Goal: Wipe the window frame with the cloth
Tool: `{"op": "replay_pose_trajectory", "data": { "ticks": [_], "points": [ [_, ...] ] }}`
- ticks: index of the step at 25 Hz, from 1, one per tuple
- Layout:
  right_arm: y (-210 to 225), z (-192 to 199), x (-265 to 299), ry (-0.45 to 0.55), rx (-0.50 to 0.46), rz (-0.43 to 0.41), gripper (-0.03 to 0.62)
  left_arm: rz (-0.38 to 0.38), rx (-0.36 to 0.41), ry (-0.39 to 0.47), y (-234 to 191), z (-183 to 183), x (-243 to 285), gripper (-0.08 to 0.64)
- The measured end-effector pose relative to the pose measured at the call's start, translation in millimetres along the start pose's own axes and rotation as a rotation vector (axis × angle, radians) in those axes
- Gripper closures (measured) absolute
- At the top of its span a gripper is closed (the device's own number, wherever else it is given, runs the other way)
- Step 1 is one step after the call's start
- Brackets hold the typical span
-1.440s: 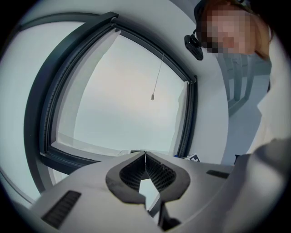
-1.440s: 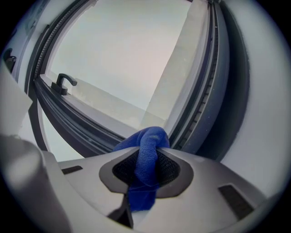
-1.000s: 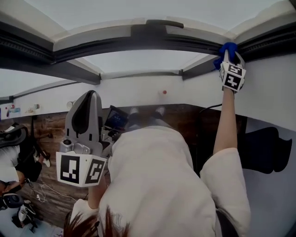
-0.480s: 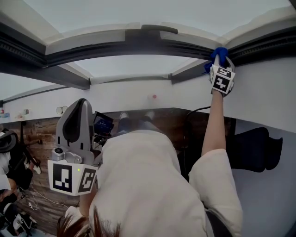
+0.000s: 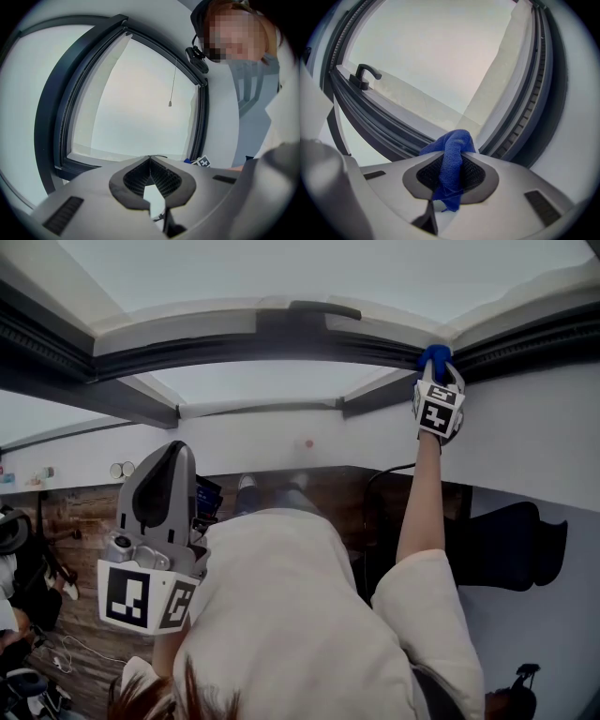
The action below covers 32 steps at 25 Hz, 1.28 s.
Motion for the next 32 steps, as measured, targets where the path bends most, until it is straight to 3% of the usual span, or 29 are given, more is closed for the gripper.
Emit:
{"op": "replay_pose_trajectory", "data": {
  "ticks": [13, 32],
  "points": [
    [-25, -11, -11, -0.016, -0.044, 0.013, 0.523, 0.068, 0.004, -0.020, -1, 5, 5, 0.551],
    [-52, -26, -18, 0.010, -0.046, 0.021, 0.523, 0.098, 0.002, -0.023, -8, 5, 10, 0.551]
  ]
}}
Point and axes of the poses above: the fingertips, and each gripper's own axes: x forward along the fingers, y to its right, z out of its underside, the point moved 1 cm from there along -x, backward along the fingers, and after that the axes turned 1 degree about y, right-handed, at the moved point
